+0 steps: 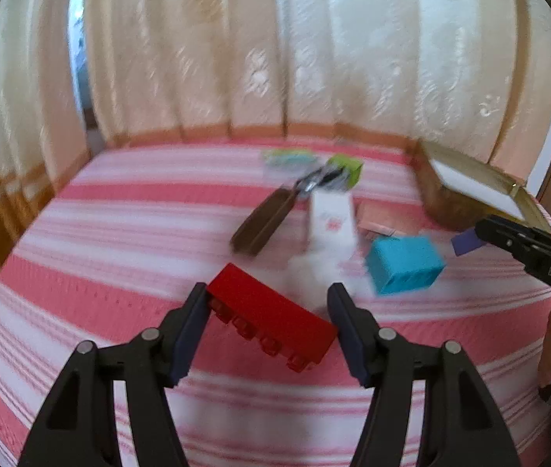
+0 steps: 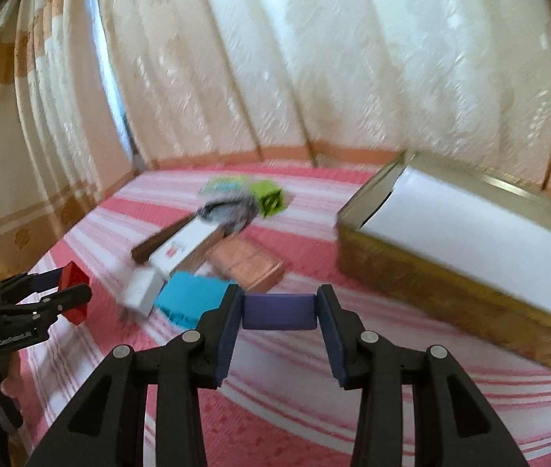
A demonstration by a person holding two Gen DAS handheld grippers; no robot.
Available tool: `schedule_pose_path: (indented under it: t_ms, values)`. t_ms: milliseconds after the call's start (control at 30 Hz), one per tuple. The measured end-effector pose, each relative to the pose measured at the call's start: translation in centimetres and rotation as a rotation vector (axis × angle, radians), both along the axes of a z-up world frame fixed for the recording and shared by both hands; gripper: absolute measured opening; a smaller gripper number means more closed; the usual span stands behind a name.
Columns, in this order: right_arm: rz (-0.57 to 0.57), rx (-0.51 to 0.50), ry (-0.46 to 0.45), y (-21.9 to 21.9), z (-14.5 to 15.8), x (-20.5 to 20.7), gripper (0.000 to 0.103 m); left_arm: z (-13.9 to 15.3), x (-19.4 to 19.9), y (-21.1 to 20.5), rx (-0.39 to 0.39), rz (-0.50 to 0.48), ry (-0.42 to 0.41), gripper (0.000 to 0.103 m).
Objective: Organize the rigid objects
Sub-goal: 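Carry the red brick and purple block into the gold tray and release both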
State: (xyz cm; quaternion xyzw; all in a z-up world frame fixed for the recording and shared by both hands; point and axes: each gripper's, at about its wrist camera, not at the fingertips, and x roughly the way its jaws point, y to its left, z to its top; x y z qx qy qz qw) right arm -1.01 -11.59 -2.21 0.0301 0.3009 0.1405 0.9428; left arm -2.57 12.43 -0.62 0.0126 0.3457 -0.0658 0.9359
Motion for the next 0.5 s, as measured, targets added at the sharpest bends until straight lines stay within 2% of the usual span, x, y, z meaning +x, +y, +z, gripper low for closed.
schedule_pose_path:
  t_ms: [100,233,400,500]
  values:
    - [-0.042,-0.004,-0.072,-1.2,1.3,-0.3,0.042,1.1,0.6,-2.3,0.021,-0.022,-0.041,0.062]
    - [-0.092,-0.026,-0.125,-3.0,2.4,-0.2,0.042,2.2,1.7,-5.5,0.0,-0.059,-0.09,0.062]
    - [-0.173,-0.026,-0.136,-7.2,2.8,0.6,0.042,3.2,3.0,-10.4,-0.041,-0.145,-0.126,0.062]
    - [-0.224,-0.027,-0.139,-10.0,3.1,1.1,0.042,3.7,3.3,-13.4,-0.031,-0.187,-0.158,0.062]
